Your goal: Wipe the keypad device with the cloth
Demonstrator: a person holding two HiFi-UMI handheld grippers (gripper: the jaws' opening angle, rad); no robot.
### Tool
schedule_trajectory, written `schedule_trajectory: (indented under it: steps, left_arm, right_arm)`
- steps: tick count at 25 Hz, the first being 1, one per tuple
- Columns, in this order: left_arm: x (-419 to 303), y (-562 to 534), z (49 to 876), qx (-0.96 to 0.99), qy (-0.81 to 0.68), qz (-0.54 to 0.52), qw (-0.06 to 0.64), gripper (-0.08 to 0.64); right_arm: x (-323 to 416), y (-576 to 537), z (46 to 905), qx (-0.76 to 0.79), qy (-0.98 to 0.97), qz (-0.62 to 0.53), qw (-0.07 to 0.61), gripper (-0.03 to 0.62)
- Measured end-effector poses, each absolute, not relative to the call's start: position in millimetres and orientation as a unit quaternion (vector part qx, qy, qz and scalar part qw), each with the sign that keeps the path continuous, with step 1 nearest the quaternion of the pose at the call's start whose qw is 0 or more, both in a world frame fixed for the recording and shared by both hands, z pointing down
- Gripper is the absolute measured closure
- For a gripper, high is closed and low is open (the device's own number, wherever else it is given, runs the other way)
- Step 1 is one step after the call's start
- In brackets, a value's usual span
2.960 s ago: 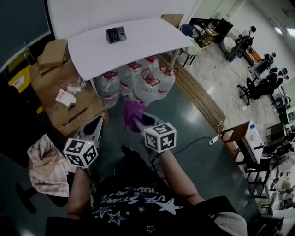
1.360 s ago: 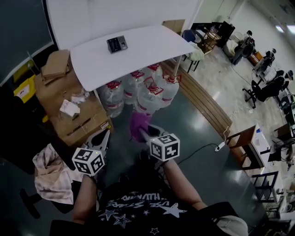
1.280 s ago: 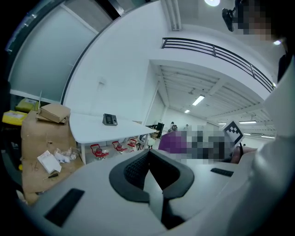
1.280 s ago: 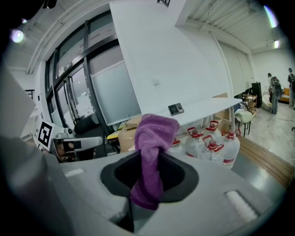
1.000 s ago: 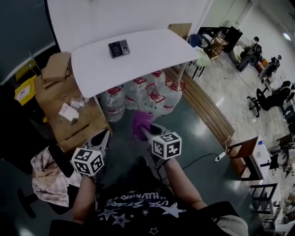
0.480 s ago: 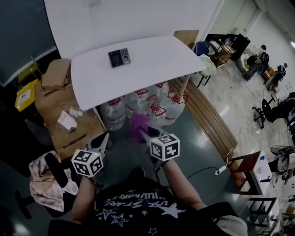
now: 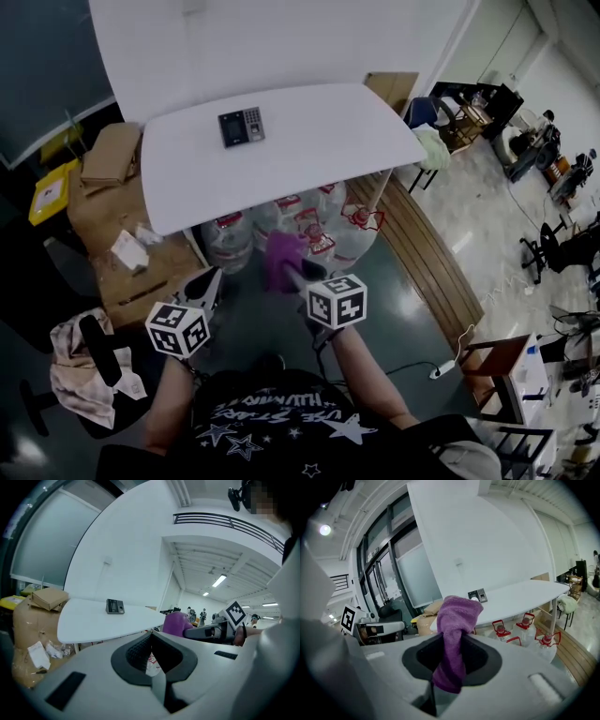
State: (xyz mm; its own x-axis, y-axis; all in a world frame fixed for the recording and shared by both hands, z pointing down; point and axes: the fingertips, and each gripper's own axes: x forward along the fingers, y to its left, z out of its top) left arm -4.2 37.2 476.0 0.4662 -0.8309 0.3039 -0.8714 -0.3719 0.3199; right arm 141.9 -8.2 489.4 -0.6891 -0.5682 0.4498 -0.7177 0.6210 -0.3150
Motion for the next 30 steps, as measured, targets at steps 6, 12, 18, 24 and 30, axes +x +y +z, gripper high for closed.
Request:
schedule_trajectory:
  steps: [6, 12, 18, 24, 30]
  left_arm:
    - [3.1, 25.6, 479.5, 0.815, -0.53, 0.05, 0.227, 0.551]
    - [-3.0, 9.4, 481.7, 0.814, -0.531, 0.055, 0.228, 0.551]
    - [-17.2, -22.3, 488.0, 0.819, -0.522, 0.048, 0.234, 0.552]
    - [-39.5, -74.8, 483.7, 0.825, -0.513, 0.04, 0.232, 0.551]
    - [-70.9, -121.8, 484.5, 0.829, -0.507, 0.042, 0.231, 0.551]
  right_arm:
    - [152.3, -26.6, 499.7, 0.35, -0.887, 0.257, 0.156, 0.494]
    - [151.0, -40.2, 510.1, 0.351, -0.883, 0.27, 0.157, 0.494]
    - [141.3, -64.8, 514.7, 0.363, -0.877, 0.271, 0.163, 0.494]
    - [123.7, -116.2, 500.5, 0.372, -0.877, 0.251, 0.17, 0.494]
    - [91.7, -165.6, 493.9, 0.377, -0.876, 0.242, 0.176, 0.494]
